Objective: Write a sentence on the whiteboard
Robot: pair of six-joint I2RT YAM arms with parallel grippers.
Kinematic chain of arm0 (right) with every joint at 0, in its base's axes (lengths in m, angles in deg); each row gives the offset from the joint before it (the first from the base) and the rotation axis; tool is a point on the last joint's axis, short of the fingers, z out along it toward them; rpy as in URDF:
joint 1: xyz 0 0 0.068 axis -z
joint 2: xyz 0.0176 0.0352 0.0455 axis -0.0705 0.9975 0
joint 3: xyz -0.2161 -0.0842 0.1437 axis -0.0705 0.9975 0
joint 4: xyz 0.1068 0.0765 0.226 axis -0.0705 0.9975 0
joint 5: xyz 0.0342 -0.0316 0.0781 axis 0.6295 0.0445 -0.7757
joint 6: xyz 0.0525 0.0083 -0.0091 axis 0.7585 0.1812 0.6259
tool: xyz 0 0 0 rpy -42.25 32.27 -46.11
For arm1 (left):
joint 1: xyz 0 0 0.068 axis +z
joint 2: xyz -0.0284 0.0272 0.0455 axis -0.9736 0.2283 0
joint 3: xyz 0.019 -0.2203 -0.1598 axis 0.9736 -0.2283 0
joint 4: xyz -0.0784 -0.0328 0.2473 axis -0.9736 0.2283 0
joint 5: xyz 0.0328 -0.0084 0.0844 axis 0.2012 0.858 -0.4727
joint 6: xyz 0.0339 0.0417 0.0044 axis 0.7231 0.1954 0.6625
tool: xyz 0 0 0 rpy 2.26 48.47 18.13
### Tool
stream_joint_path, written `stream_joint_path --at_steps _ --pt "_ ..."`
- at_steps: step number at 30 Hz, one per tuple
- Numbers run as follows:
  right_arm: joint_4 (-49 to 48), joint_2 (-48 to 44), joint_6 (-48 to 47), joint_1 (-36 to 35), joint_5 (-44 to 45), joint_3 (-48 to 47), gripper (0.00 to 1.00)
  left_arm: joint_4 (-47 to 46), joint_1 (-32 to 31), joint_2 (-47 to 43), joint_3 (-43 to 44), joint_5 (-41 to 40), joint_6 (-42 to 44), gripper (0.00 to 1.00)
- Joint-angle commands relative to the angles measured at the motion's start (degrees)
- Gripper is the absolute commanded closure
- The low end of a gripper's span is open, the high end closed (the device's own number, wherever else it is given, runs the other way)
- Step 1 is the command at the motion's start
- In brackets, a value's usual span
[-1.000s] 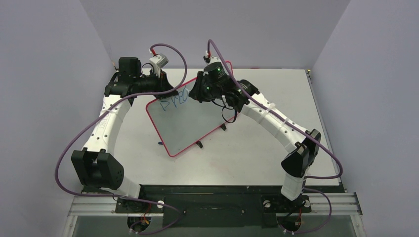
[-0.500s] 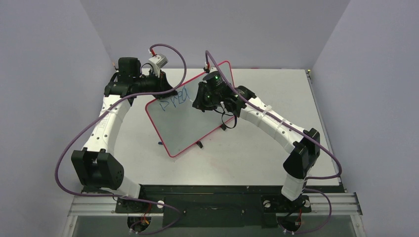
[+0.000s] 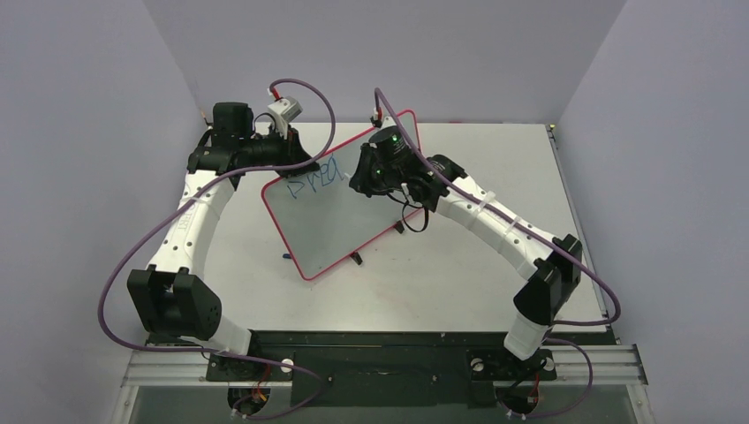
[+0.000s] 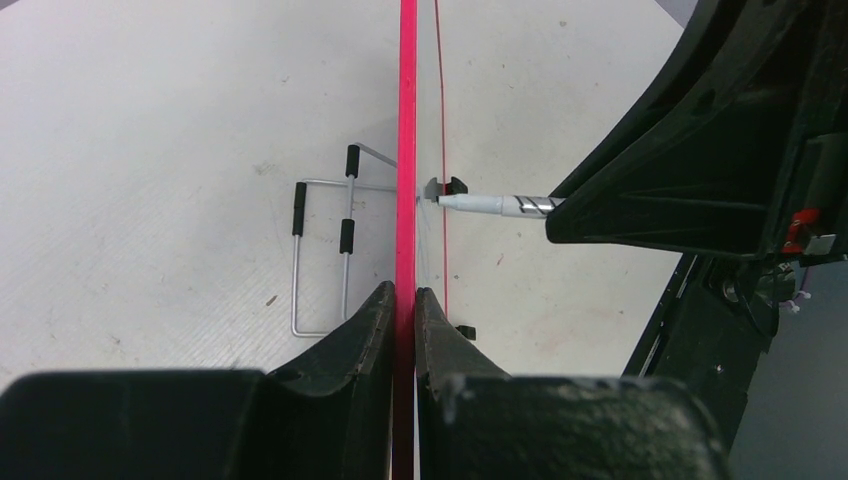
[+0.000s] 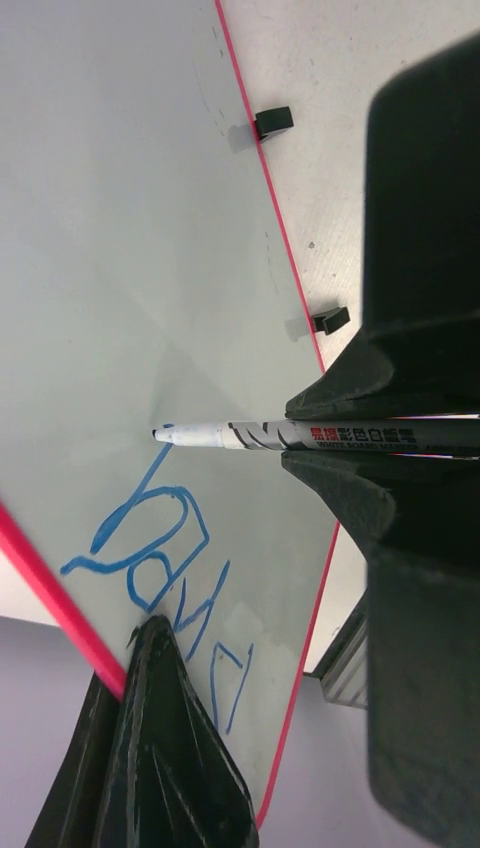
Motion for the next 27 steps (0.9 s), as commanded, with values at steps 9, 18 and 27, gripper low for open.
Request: stream_joint_path --at_steps 9,18,27 --pt "-4.2 -4.2 -2.1 0.9 1.4 -2.6 1.00 -7.1 0.0 -4.2 0.9 2.3 1.6 1.00" --pt "-4.4 -1.2 -2.1 1.3 -0.1 -5.8 1.00 -7.3 0.1 -4.5 0.7 2.5 1.9 1.00" --pt "-4.6 0.5 -1.8 1.3 -1.0 -6.0 1.00 -7.6 0.1 -4.5 0.7 2.9 1.8 1.00"
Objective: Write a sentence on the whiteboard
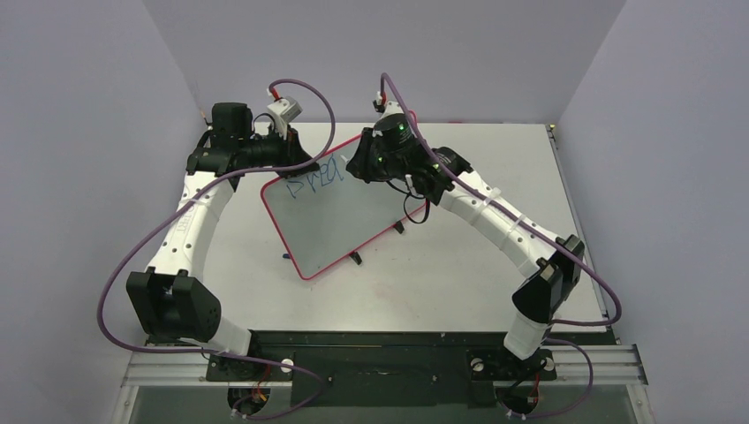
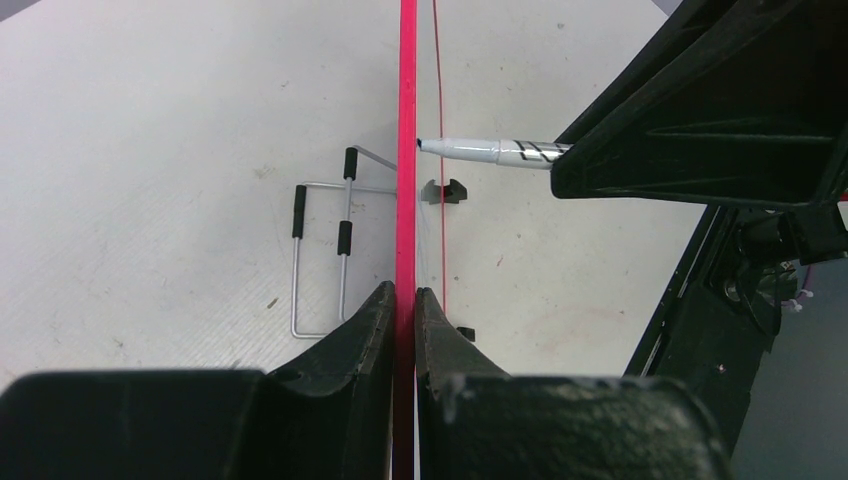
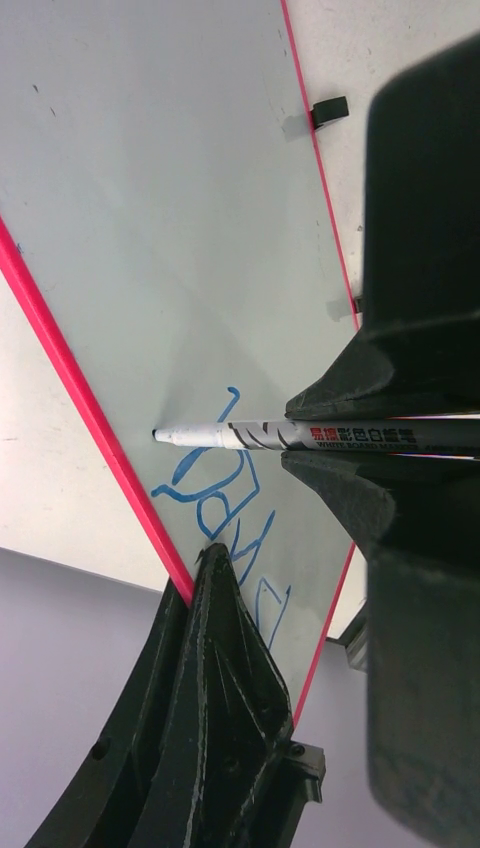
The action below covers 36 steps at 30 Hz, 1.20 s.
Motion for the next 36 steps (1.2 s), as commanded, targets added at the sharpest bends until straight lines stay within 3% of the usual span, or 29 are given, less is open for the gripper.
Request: stream_joint_path --at_steps 1,16,36 --pt "-2.0 0.8 -0.6 0.3 -0.6 -1.5 1.00 -7.2 0.1 -3.8 1.0 2.5 1.5 1.00" --pt "-4.1 -1.4 0.4 0.2 -1.0 6.9 1.00 -7.6 0.1 -3.8 0.8 2.4 1.3 1.00" --pt "-2.2 2.2 0.2 0.5 -1.4 -3.7 1.00 -7.5 0.0 -4.1 0.6 2.4 1.3 1.00"
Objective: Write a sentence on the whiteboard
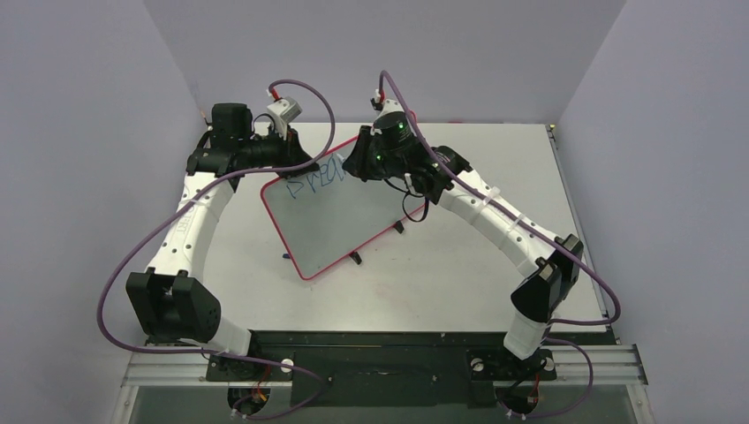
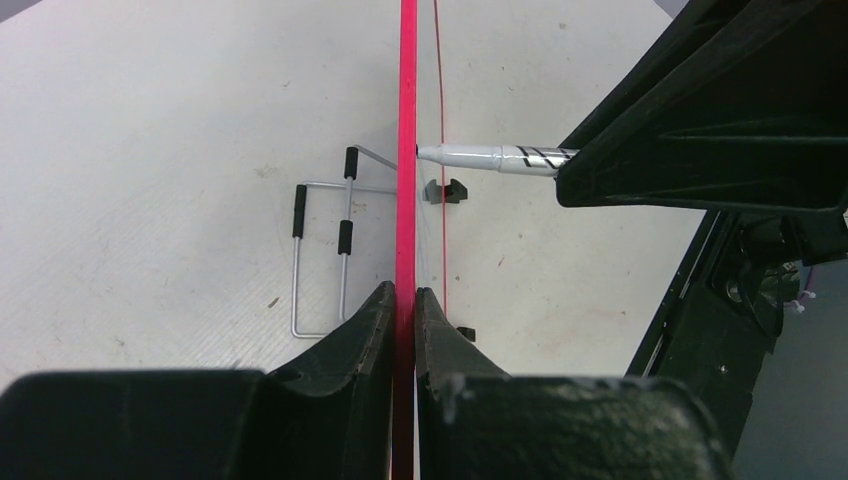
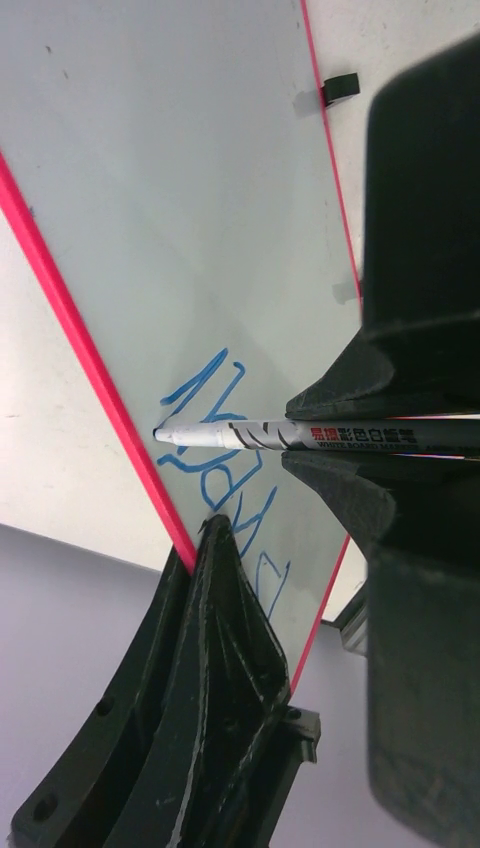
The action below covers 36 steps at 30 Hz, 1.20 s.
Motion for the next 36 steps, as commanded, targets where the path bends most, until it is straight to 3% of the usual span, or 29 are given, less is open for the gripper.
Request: stream_joint_path --at_steps 1,36 --pt "-1.4 1.6 -0.1 0.5 0.6 -3.8 1.00 -7.3 0.0 -3.9 1.0 2.5 1.5 1.00" --pt "-2.0 -1.5 0.4 2.2 1.3 5.9 1.00 -7.6 0.0 -4.1 1.0 2.6 1.3 1.00"
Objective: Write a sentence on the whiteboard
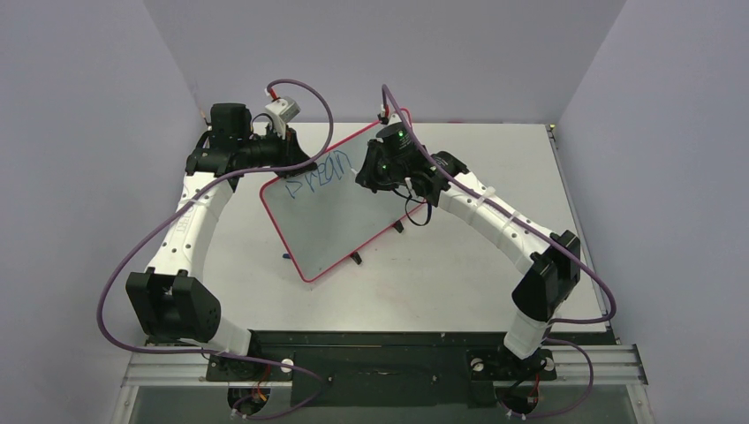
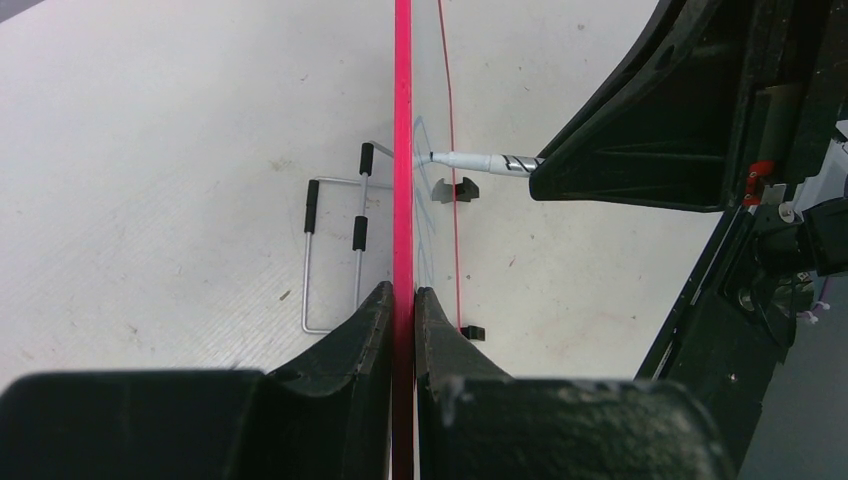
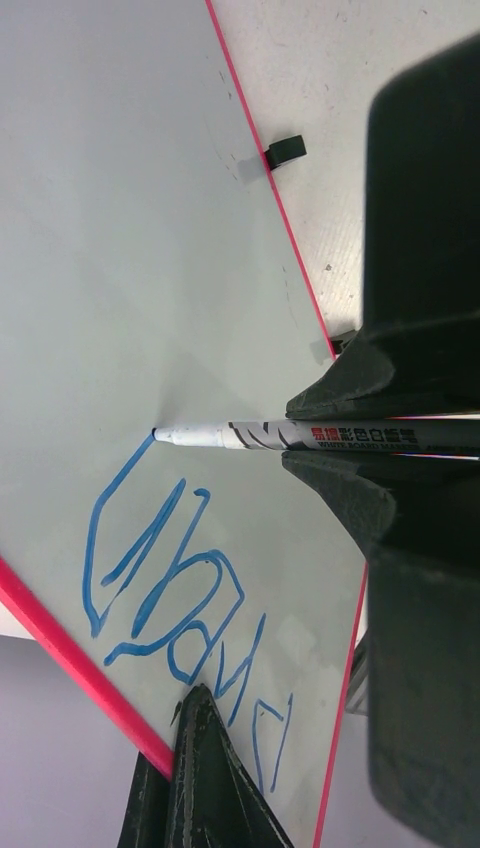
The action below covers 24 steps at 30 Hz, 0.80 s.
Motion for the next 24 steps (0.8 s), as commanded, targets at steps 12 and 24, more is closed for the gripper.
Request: stream_joint_path --at_steps 12,24 --pt "-1.9 0.8 0.4 0.5 -0.5 -6.3 1.00 -7.5 -0.3 -4.2 0.9 4.2 1.5 1.00" --pt "-1.6 1.2 0.4 2.4 -0.6 -8.4 1.00 -7.4 -0.6 -4.1 1.0 4.2 1.6 1.00"
